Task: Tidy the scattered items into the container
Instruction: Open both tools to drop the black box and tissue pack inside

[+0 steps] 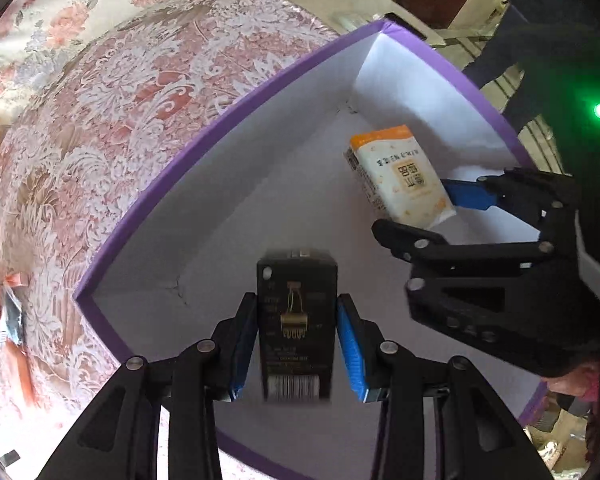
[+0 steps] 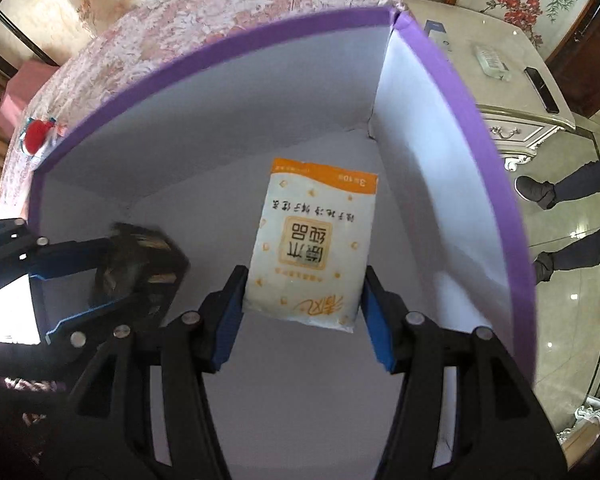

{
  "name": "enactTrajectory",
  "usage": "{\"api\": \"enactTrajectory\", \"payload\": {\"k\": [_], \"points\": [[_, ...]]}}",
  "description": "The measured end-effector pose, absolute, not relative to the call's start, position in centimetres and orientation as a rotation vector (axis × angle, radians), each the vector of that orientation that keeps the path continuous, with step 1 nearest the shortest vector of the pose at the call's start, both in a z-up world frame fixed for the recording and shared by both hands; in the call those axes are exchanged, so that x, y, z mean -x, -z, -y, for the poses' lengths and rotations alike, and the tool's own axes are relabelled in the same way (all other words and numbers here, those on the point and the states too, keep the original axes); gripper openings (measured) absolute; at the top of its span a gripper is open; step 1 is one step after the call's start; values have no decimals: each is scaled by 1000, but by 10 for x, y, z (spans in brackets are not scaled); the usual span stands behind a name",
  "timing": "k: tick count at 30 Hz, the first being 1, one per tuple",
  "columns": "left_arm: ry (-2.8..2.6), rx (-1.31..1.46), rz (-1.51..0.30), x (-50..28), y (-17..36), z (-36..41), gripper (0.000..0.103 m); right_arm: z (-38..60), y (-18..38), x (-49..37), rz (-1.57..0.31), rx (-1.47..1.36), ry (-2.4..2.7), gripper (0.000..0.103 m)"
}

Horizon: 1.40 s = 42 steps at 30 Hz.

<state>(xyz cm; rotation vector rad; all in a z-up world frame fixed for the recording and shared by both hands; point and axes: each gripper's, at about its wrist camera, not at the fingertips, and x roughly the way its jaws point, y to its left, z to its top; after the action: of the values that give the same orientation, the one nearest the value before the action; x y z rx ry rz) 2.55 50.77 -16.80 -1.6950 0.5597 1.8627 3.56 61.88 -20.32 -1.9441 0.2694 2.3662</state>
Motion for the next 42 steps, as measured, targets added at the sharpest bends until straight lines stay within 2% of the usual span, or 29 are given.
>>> {"api": "enactTrajectory", "payload": {"k": [13,19,24,26,28,33,38,42], "points": [[-1911,1715,-717,-30,190,-519,41,-632,224,-23,-277,1947,-2362,58],[-1936,1680,-800,-35,190,-518,43,-630,225,-18,-223,1932,-2374,59],[-1960,1658,-799,-38,183,-516,49,-632,226,-20,-210,1926,-2348,60],[-1971,1641,-797,-40,179,-515,57,-633,225,-24,-207,1923,-2345,60],[-1986,1631,-778,-41,175,-513,62,-636,223,-28,-220,1918,-2342,60],[-1989,1616,-659,-45,163,-502,64,-644,210,-43,-314,1884,-2364,63],[-1978,1534,-506,-58,141,-484,81,-650,192,-63,-390,1846,-2387,64],[-1977,1474,-406,-53,126,-470,84,-650,174,-75,-447,1806,-2402,64]]}}
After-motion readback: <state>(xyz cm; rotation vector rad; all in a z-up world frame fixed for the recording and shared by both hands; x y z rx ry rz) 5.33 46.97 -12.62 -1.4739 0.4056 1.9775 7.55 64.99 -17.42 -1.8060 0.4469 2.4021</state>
